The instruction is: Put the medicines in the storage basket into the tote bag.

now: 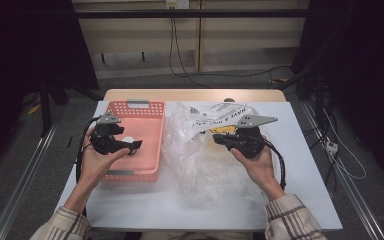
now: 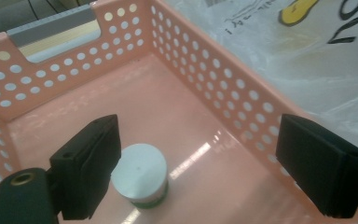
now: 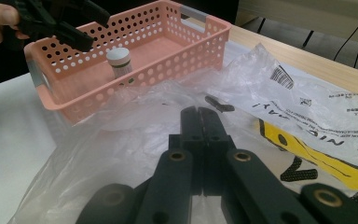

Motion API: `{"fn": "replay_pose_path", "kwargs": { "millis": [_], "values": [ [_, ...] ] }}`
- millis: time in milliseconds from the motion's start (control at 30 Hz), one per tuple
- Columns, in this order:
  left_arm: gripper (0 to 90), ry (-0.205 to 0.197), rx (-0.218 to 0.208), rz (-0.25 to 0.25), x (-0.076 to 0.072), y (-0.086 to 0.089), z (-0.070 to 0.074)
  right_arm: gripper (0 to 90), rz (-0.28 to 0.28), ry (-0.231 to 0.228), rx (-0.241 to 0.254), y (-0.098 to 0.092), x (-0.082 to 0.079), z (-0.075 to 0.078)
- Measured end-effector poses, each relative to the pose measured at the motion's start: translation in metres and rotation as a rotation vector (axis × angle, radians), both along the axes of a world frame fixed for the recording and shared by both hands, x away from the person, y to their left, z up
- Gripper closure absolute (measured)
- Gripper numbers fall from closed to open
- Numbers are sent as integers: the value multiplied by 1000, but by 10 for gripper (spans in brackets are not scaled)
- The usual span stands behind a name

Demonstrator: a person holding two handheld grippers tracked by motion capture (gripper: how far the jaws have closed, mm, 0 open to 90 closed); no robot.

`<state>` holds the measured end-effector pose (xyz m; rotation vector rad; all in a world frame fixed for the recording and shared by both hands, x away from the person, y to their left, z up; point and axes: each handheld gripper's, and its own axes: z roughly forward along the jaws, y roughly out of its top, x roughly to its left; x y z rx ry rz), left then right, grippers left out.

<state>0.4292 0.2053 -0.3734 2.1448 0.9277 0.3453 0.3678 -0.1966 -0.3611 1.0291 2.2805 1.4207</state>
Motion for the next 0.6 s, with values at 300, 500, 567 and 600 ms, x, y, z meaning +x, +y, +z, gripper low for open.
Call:
{"fn": "replay_pose_path", "kwargs": {
  "millis": [300, 500, 567, 600],
  "values": [
    [188, 58, 48, 35, 19, -1, -17, 900, 5, 7, -1, 1, 1, -1],
    [263, 88, 88, 68, 26, 3, -22, 900, 7, 13, -4, 1, 1, -2],
    [280, 99, 103, 76, 27, 4, -23, 900, 8, 14, -5, 1, 1, -3],
    [286, 103, 112, 74, 28, 5, -23, 900, 8, 13, -6, 1, 1, -3]
  ]
}}
